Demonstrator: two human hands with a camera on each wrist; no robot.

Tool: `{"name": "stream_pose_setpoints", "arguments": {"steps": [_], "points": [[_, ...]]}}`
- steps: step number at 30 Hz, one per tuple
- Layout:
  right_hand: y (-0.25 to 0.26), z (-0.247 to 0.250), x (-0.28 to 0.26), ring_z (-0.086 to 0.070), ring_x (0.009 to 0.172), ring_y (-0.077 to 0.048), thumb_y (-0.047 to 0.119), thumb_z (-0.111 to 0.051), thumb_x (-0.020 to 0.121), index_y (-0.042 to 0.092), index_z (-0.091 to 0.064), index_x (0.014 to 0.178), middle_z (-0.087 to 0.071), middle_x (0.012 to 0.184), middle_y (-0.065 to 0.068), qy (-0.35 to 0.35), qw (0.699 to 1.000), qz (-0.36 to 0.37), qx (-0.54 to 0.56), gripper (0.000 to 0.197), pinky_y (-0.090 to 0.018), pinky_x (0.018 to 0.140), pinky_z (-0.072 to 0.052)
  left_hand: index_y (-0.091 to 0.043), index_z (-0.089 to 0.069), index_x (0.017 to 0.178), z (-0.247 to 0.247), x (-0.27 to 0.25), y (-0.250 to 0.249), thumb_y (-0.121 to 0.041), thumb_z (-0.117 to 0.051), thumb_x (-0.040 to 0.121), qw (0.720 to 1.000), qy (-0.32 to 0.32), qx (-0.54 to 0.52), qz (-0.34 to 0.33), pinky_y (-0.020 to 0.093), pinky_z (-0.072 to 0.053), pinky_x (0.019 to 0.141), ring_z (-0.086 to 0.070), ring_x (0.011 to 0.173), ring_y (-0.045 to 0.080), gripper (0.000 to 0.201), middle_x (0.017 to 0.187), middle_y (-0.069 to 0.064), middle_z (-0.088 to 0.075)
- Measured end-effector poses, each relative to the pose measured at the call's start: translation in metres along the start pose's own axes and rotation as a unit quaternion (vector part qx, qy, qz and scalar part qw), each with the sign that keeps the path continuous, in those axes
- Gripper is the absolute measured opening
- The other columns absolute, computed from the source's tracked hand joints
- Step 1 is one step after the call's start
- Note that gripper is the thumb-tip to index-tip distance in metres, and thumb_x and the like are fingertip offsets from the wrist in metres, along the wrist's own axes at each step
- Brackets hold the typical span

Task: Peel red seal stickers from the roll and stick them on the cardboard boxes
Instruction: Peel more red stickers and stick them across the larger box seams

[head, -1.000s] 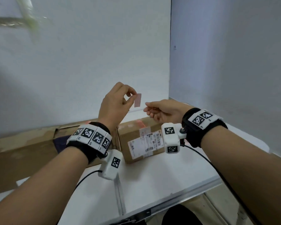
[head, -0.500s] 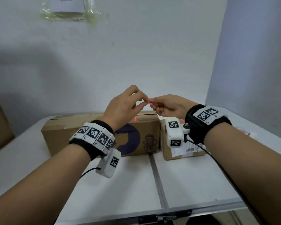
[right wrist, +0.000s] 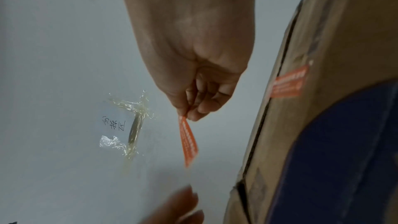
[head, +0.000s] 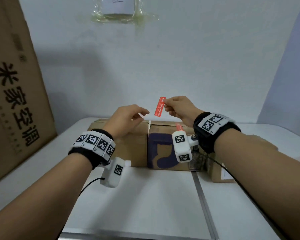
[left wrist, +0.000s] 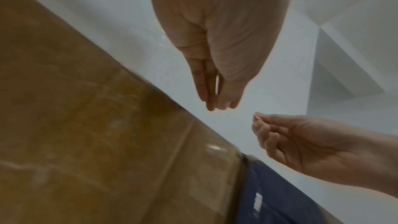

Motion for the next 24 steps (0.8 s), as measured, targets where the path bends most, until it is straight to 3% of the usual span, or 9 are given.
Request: {"name": "stream_pose_setpoints", "arguments": {"steps": [2,5,9,14,20,24], "points": [[0.001,-0.008,0.007,-0.052,0.06,-0.007,0.012,-0.056,0.094,0.002,-0.059,0.097,-0.057,0.073,-0.002,0.002,0.999,-0.015,0.042,0.011,-0.013,0.054,-0.045,-0.017,-0.07,0.111,0.01,-0.006,0.025,-0.011,-0.058,0.09,0.997,-0.009,0.004,0.08,0.025,-0.046,0.097,-0.065,0.102,0.015,0.025,0.113,0.0,-0.071],[0.002,-0.021,0.015,-0.052,0.059,-0.007,0.012,-0.057,0.094,0.005,-0.061,0.088,-0.056,0.072,-0.003,0.028,0.994,-0.046,0.096,0.01,-0.014,0.053,-0.044,-0.018,-0.073,0.109,0.022,-0.015,0.054,-0.02,-0.058,0.091,0.988,0.009,0.038,0.153,0.023,-0.041,0.095,-0.062,0.107,0.019,0.023,0.114,0.002,-0.071],[-0.002,-0.041,0.022,-0.055,0.06,-0.007,0.015,-0.059,0.093,0.009,-0.062,0.084,-0.059,0.07,0.0,0.066,0.986,-0.087,0.125,0.011,-0.013,0.05,-0.046,-0.014,-0.076,0.096,0.026,-0.022,0.067,-0.018,-0.066,0.086,0.986,0.011,0.03,0.162,0.021,-0.041,0.087,-0.065,0.096,0.019,0.015,0.1,0.005,-0.074],[-0.008,-0.073,0.027,-0.055,0.061,-0.008,0.013,-0.058,0.093,0.008,-0.062,0.085,-0.06,0.071,-0.001,0.097,0.985,-0.083,0.113,0.011,-0.016,0.055,-0.045,-0.015,-0.076,0.093,0.021,-0.024,0.073,-0.015,-0.066,0.086,0.985,0.034,0.003,0.172,0.024,-0.044,0.085,-0.061,0.091,0.015,0.013,0.098,0.002,-0.071],[-0.012,-0.1,0.034,-0.055,0.064,-0.008,0.015,-0.06,0.092,0.009,-0.064,0.083,-0.061,0.072,-0.001,0.116,0.988,-0.082,0.063,0.012,-0.017,0.061,-0.043,-0.018,-0.074,0.095,0.024,-0.017,0.079,-0.012,-0.066,0.085,0.981,0.054,-0.031,0.182,0.009,-0.039,0.072,-0.06,0.085,0.008,0.014,0.093,-0.003,-0.071],[-0.015,-0.111,0.038,-0.052,0.058,-0.007,0.016,-0.061,0.091,0.008,-0.064,0.077,-0.06,0.068,-0.001,0.126,0.988,-0.092,-0.001,0.016,-0.016,0.056,-0.041,-0.019,-0.06,0.091,0.021,-0.024,0.083,-0.02,-0.07,0.082,0.979,-0.007,-0.095,0.179,0.027,-0.05,0.073,-0.067,0.083,0.014,0.014,0.093,-0.002,-0.07]]}}
Point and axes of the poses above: each hand's wrist, its own x-axis towards the middle knuckle, its own z-axis out of the back of the hand, y = z × x, the point moved 2 cm from there along x, towards the middle knuckle
